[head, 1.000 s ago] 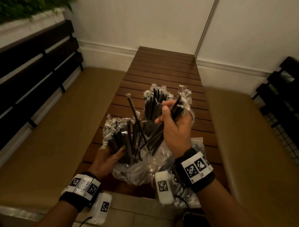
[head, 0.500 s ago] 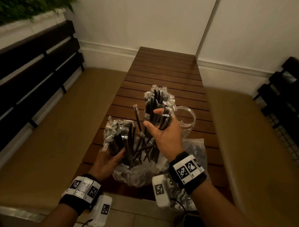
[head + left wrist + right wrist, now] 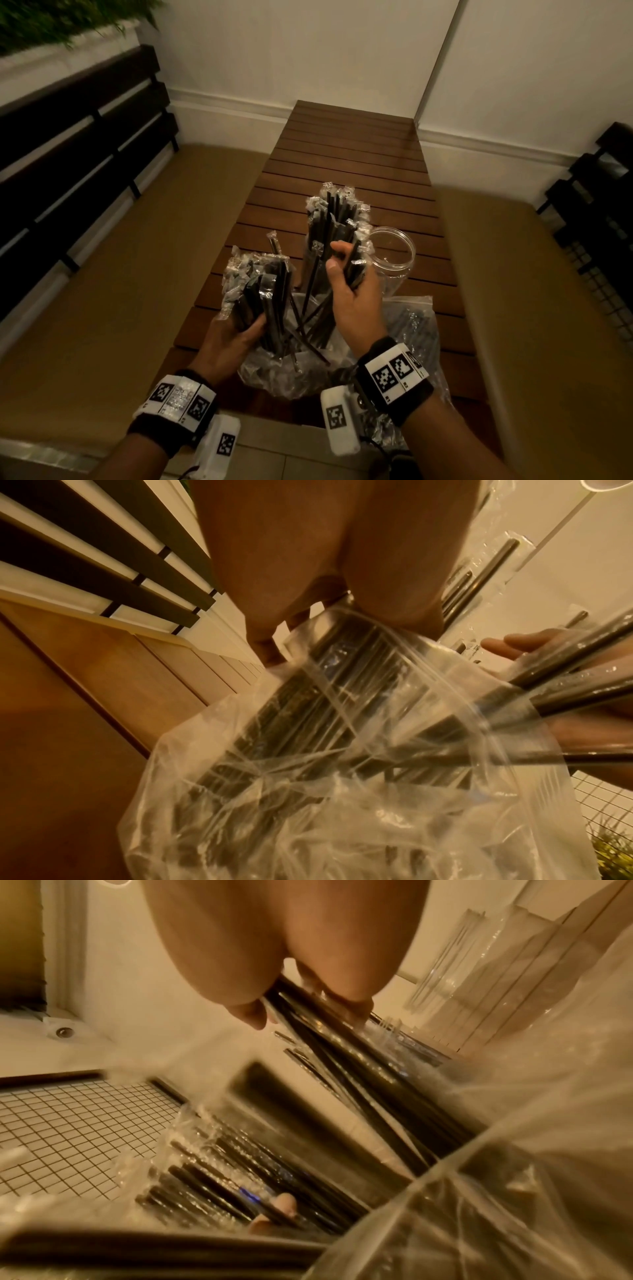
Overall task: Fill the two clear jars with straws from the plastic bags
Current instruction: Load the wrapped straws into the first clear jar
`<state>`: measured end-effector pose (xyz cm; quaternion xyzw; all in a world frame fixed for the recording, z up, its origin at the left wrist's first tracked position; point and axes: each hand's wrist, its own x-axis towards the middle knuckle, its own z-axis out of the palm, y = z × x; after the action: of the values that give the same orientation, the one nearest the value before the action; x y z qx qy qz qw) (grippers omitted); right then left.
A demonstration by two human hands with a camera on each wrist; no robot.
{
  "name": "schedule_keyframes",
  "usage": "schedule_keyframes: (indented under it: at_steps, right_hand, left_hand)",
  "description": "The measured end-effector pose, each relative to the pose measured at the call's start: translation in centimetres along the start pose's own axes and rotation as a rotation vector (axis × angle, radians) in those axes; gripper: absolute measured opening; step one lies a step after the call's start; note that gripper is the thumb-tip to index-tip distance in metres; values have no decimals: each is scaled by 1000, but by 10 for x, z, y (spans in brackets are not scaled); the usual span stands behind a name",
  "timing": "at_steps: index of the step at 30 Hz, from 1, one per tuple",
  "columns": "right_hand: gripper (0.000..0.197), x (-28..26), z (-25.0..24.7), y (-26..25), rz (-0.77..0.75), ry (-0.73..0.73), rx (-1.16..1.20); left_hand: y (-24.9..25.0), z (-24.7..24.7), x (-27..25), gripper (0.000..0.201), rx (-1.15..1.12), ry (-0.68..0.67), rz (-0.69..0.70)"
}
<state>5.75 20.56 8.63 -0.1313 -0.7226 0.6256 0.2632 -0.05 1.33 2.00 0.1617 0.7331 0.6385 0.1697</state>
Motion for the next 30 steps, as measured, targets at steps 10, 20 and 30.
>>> schedule_keyframes:
  at_steps: [10, 20, 30]
  right_hand:
    - [29, 9, 16, 23, 189, -243, -158]
    - [34, 15, 24, 42, 269, -492, -266]
    - [10, 23, 19, 52, 262, -388, -265]
  left_hand:
    - [5, 4, 0, 33, -16, 19, 8]
    - [10, 4, 0, 52, -30, 1, 19]
    - [6, -1, 5, 27, 28, 10, -31]
